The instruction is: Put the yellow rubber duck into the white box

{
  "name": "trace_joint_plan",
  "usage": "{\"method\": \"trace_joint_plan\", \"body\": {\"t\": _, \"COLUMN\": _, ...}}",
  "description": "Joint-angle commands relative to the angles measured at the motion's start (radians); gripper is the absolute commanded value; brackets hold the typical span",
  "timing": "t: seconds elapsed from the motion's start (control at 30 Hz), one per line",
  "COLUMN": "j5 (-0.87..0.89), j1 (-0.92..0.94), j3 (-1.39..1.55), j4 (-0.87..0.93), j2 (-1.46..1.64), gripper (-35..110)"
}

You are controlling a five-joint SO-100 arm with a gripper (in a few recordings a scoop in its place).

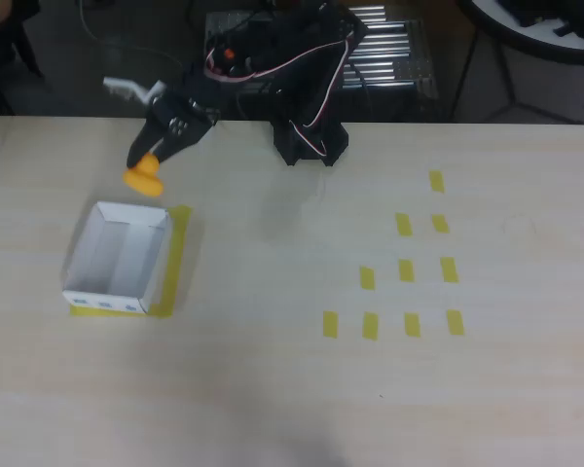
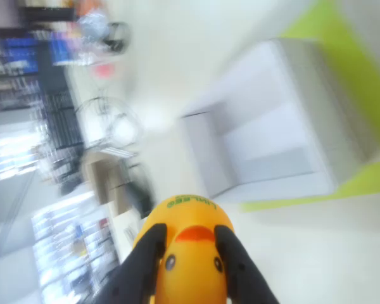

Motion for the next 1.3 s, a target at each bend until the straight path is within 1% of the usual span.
{"method": "trace_joint_plan", "body": {"t": 0.0, "j5": 0.000, "j1": 0.028, "j3": -0.190, "j4": -0.044, "j2": -0.245, "gripper": 0}}
{"method": "trace_joint_plan", "body": {"t": 0.2, "j5": 0.035, "j1": 0.023, "j3": -0.399, "j4": -0.037, "j2": -0.485, "gripper": 0}}
{"method": "trace_joint_plan", "body": {"t": 0.53, "j5": 0.078, "j1": -0.012, "j3": -0.595, "j4": -0.009, "j2": -0.614, "gripper": 0}}
{"method": "trace_joint_plan", "body": {"t": 0.7, "j5": 0.137, "j1": -0.028, "j3": -0.678, "j4": 0.135, "j2": -0.689, "gripper": 0}}
{"method": "trace_joint_plan", "body": {"t": 0.9, "j5": 0.155, "j1": -0.038, "j3": -0.684, "j4": 0.241, "j2": -0.750, "gripper": 0}}
{"method": "trace_joint_plan", "body": {"t": 1.27, "j5": 0.173, "j1": -0.034, "j3": -0.816, "j4": 0.290, "j2": -0.828, "gripper": 0}}
